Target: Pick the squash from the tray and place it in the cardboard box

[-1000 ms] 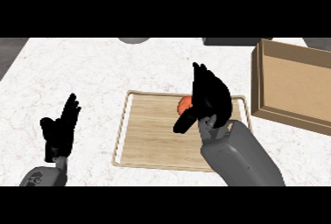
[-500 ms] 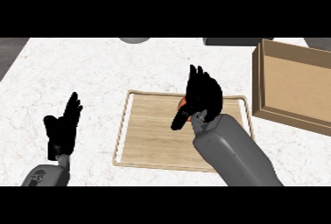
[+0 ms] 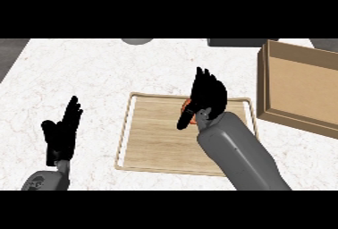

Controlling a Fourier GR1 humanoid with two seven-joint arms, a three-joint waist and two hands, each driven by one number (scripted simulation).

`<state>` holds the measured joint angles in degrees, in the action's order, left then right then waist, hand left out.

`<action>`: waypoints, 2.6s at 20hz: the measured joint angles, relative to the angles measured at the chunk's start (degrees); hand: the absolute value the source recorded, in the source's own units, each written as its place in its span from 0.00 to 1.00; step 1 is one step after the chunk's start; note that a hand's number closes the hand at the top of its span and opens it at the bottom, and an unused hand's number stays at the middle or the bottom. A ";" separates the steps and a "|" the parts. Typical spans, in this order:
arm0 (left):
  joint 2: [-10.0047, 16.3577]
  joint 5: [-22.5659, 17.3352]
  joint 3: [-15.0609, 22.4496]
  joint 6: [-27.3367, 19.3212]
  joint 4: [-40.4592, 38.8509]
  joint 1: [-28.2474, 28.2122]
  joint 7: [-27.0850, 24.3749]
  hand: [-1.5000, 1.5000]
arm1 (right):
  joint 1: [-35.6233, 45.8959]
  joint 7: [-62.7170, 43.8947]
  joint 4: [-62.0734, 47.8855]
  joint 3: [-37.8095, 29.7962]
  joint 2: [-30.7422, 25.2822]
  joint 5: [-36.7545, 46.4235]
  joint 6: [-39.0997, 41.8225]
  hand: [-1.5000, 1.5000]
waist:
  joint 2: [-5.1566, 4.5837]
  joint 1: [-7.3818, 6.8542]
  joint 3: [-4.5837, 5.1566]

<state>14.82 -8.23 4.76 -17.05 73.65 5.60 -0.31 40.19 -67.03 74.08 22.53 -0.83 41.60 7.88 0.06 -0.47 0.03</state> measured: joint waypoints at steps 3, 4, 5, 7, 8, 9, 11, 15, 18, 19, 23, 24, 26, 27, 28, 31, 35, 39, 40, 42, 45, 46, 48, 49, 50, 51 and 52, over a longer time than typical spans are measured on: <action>-0.26 0.36 -0.06 -0.03 -0.03 0.12 0.19 0.50 | 0.80 -0.04 -2.07 0.39 0.04 -0.38 -0.42 0.00 | -0.03 -0.05 0.00; -0.22 0.50 0.00 -0.19 0.74 0.50 1.01 0.50 | 1.18 -0.01 -2.91 0.45 0.04 -0.50 -0.50 0.00 | -0.02 -0.11 0.00; -0.52 0.54 -0.04 -0.19 0.30 1.10 1.16 0.50 | 1.19 -0.03 -3.22 0.71 0.05 -0.68 -0.57 0.00 | -0.03 -0.03 0.00; -0.10 0.43 -0.58 0.41 0.30 0.67 0.94 0.50 | 0.42 0.31 -3.17 0.54 0.07 -0.40 -0.59 0.00 | 0.00 0.10 -0.01; -0.15 0.66 -0.39 0.28 1.30 -0.19 1.03 0.50 | 0.26 0.40 -3.33 0.35 0.07 -0.38 -0.58 0.00 | 0.03 0.05 -0.01; -0.25 0.79 -0.28 0.18 2.15 -0.79 1.09 0.50 | 0.44 0.32 -3.98 0.79 0.07 -0.41 -0.89 0.00 | 0.03 -0.08 -0.01; -0.69 1.08 -0.24 0.19 1.71 -0.51 1.08 0.50 | 0.83 0.47 -5.54 1.49 0.08 -0.83 -1.43 0.00 | -0.03 -0.13 -0.01; -1.29 1.70 -0.69 0.09 0.50 0.29 0.72 0.50 | 0.32 1.72 -7.28 0.85 0.16 -0.40 -1.93 0.00 | -0.06 0.09 -0.01; -1.44 1.91 -0.86 0.29 1.42 -0.64 0.74 0.50 | 0.56 2.37 -8.73 -0.30 0.21 -0.29 -1.83 0.00 | -0.05 0.06 -0.02; -1.89 2.14 -0.83 0.16 0.94 -0.39 0.35 0.50 | 1.10 2.20 -9.04 -0.38 0.20 -0.77 -1.87 0.00 | -0.06 0.06 -0.02; -1.30 1.83 -1.82 1.45 0.41 0.95 1.47 0.50 | 0.73 3.11 -12.02 0.82 -0.07 -1.28 -3.29 0.00 | -0.09 -0.04 -0.01; -0.99 1.47 -2.42 2.31 -0.18 0.68 0.72 0.50 | 0.36 3.20 -11.68 0.87 -0.01 -1.24 -3.47 0.00 | -0.09 0.03 -0.02; -1.19 1.70 -2.55 2.44 0.39 -0.10 0.62 0.50 | 0.91 3.62 -13.35 1.02 0.12 -1.35 -4.26 0.00 | -0.09 -0.07 -0.02; -1.60 1.96 -2.71 2.25 -0.68 0.85 0.45 0.50 | 1.34 3.86 -14.00 0.72 0.18 -1.25 -4.41 0.00 | -0.11 -0.01 -0.02; -1.77 2.39 -2.79 2.10 -1.67 1.90 0.49 0.50 | 2.03 4.06 -15.40 1.12 0.22 -1.75 -4.96 0.00 | -0.14 -0.06 -0.02; -2.31 3.05 -2.39 1.93 -0.02 1.25 1.62 0.50 | 2.34 5.10 -17.97 0.98 0.32 -1.80 -6.29 1.00 | -0.12 -0.15 -0.02; -3.18 3.72 -2.68 2.15 0.03 0.63 0.97 0.50 | 2.88 7.86 -19.38 2.73 0.50 -1.15 -8.26 1.00 | -0.12 -0.15 -0.03; -3.07 4.44 -3.09 2.14 1.17 0.40 1.63 0.50 | 3.11 8.73 -19.75 3.37 0.57 2.48 -9.91 1.00 | -0.07 -0.02 -0.03; -3.01 4.57 -3.08 2.16 2.15 -0.21 2.20 0.50 | 3.79 8.55 -19.96 3.76 0.57 2.49 -10.10 1.00 | -0.08 -0.09 -0.03; -2.27 4.00 -4.27 3.24 1.95 0.08 2.33 0.50 | 4.47 8.94 -20.05 2.62 0.31 3.55 -10.00 1.00 | -0.07 0.00 -0.02; -2.72 4.31 -4.31 2.62 2.57 -1.09 2.33 0.50 | -1.73 14.33 -13.33 5.99 -2.96 3.36 -7.13 1.00 | 0.29 1.10 -0.04; -2.52 4.14 -4.69 2.58 2.60 -1.29 2.39 0.50 | -4.01 17.24 -11.04 7.57 -4.33 2.95 -6.02 1.00 | 0.51 1.68 -0.04; -2.44 4.11 -5.09 2.29 2.38 -2.18 2.19 0.50 | -7.99 23.68 -6.60 10.92 -6.87 2.42 -4.74 1.00 | 1.17 2.63 -0.02; -2.65 4.17 -5.22 1.97 2.12 -2.36 1.91 0.50 | -9.96 26.97 -4.38 12.51 -8.45 2.29 -4.46 1.00 | 1.38 3.16 0.00; -2.75 4.16 -5.35 1.76 2.02 -2.39 1.91 0.50 | -12.11 30.07 -2.09 13.82 -10.63 2.19 -4.27 1.00 | 1.52 3.73 0.00; -2.71 4.05 -5.57 1.64 2.19 -2.61 2.01 0.50 | -14.27 32.79 0.54 14.94 -13.03 2.08 -4.06 1.00 | 1.65 4.08 0.00; -2.68 4.01 -5.78 1.54 2.07 -2.99 1.86 0.50 | -16.57 35.25 3.39 15.90 -15.52 1.94 -4.00 1.00 | 1.71 4.44 0.00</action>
<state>12.14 -4.21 -1.02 -15.51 75.72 2.61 1.55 23.63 -31.78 77.47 38.43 -16.35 43.54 3.88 1.77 3.98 0.03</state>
